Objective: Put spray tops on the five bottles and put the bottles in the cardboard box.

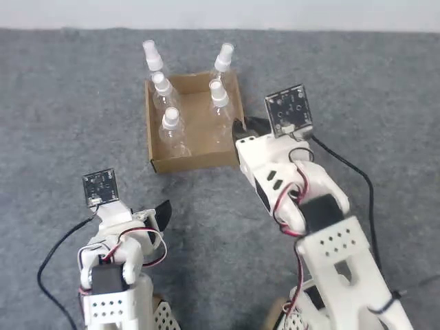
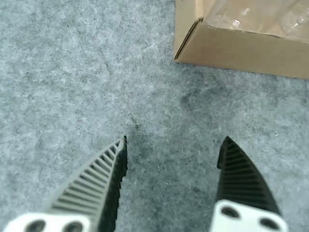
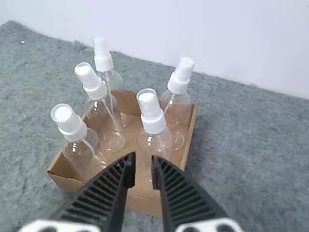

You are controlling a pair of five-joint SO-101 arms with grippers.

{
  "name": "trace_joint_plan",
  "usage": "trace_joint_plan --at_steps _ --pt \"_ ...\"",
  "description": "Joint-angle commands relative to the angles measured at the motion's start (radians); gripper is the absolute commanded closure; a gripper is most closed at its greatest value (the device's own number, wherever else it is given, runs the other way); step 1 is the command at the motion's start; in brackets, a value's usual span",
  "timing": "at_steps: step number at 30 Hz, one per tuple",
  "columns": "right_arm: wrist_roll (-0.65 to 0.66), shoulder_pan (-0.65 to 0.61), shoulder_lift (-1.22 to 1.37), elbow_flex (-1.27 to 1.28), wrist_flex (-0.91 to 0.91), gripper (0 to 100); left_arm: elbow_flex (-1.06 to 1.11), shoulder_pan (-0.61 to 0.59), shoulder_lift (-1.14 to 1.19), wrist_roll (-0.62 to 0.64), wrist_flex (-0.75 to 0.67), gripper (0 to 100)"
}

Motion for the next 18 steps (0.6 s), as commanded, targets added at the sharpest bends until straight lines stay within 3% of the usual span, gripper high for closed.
trace_joint_plan --at_steps 1,18 --pt "0.017 0.038 -0.114 -0.011 0.077 99.2 -0.008 0.002 -0.017 -0.005 0.005 72" --pt "0.018 0.139 -0.274 -0.006 0.228 99.0 -0.008 0.002 -0.017 -0.005 0.005 72"
